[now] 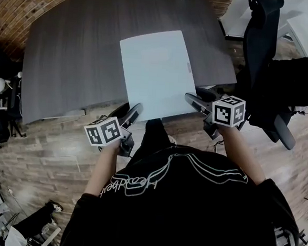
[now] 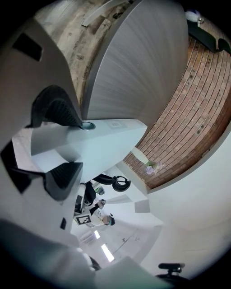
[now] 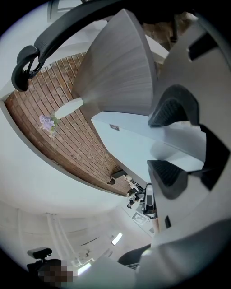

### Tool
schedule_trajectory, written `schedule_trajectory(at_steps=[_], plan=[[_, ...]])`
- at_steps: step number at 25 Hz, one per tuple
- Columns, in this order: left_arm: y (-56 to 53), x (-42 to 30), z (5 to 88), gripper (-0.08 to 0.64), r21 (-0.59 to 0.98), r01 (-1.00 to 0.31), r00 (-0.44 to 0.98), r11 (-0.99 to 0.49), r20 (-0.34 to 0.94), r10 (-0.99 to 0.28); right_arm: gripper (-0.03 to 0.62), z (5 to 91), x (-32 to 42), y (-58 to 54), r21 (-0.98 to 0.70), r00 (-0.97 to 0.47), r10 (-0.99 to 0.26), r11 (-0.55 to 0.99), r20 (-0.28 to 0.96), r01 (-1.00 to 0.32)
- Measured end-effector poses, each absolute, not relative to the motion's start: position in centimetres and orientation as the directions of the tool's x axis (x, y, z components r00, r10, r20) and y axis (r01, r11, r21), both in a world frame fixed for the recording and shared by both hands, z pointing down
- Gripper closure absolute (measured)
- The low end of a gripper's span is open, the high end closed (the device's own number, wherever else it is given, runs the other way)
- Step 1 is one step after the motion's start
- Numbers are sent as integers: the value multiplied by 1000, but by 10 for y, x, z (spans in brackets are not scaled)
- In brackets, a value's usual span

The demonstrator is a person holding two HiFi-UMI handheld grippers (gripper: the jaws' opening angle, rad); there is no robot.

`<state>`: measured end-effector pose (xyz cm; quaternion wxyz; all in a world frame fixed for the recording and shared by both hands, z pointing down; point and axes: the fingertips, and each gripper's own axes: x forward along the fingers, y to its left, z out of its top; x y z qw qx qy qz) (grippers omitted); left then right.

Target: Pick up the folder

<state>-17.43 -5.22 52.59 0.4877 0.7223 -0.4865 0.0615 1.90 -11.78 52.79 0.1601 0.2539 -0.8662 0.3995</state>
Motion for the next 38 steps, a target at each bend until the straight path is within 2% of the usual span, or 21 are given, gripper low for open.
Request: schedule_trajectory(at_steps=[7,12,17,28,38], plan=[[-54,-175,522,305,659,-747,543,-89,526,-655,371,525,19,-118,-629,-831,-314,546,459,-554],[-47,-173,523,238,701,-699,614,-142,487,-621,339,527,22,-109,-672,-859,-270,538,435,-510],[-36,-167,532,212,761,-627,692,-166,447,-566,308,536,25,-100,-737,-890,-215,502,401,-453],[-36,-157,540,202,835,-527,761,-160,379,-526,299,544,18,-91,-860,-946,-170,396,275,-321],[-37,-155,541,204,821,-544,760,-176,393,-517,301,545,20,-92,-859,-946,-181,399,270,-322]])
